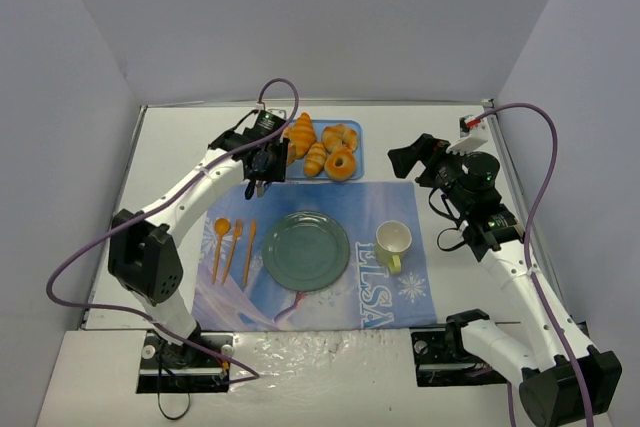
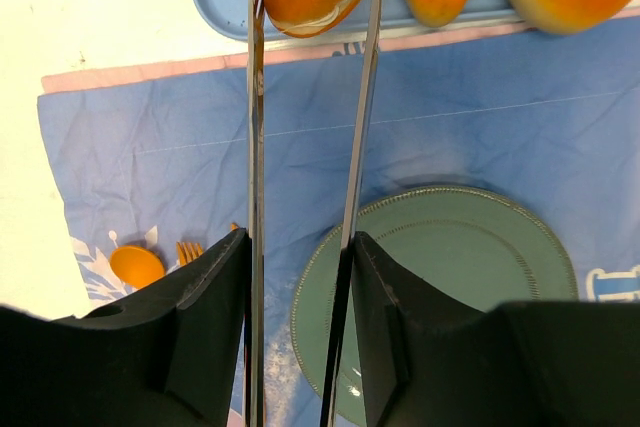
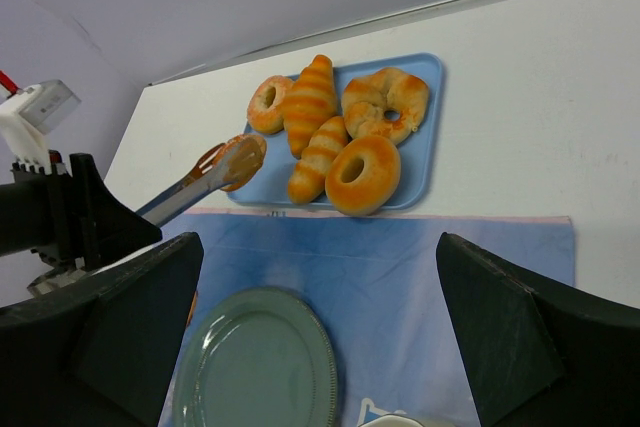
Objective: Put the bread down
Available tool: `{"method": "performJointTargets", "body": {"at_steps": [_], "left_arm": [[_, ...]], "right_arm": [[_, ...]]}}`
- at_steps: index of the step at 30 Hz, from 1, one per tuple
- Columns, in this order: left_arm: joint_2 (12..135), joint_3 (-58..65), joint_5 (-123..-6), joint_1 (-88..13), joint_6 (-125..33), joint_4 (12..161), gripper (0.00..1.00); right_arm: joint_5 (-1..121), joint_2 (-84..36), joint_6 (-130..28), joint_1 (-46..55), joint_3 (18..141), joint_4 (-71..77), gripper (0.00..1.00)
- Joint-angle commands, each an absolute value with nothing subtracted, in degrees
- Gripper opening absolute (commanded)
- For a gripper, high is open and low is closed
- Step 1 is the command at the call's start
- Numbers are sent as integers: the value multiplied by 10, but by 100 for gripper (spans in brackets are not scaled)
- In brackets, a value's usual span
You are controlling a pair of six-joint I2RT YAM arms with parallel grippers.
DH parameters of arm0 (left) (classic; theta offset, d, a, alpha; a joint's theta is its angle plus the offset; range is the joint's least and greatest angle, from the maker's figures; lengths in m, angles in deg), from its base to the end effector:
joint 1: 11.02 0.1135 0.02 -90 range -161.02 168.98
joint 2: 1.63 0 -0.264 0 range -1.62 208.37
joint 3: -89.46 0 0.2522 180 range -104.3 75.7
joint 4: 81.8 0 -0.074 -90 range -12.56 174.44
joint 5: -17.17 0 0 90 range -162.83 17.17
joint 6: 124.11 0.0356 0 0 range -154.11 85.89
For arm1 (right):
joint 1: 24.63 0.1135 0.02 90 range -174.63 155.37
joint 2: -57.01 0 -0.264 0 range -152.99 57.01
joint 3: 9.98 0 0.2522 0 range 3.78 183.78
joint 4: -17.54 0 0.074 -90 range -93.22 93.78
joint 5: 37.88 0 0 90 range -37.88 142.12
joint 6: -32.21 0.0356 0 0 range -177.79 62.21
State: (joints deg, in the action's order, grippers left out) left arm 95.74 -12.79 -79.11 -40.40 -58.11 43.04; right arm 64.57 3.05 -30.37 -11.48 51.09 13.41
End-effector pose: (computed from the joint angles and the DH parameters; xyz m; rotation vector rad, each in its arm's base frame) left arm 0.3287 -0.1806 0.3126 0.0668 2.4604 -0.2786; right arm 0.2159 0.0583 0.3638 0.0158 1.5648 0.7268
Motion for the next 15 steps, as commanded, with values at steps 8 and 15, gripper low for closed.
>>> {"method": "performJointTargets", "body": {"at_steps": [8, 15], "left_arm": [[818, -94, -771, -437, -569, 415, 27], [749, -23, -757, -484, -583, 402, 28]], "right_arm": [[639, 19, -306, -117, 516, 182, 100], [641, 11, -305, -117, 519, 191, 100]]}}
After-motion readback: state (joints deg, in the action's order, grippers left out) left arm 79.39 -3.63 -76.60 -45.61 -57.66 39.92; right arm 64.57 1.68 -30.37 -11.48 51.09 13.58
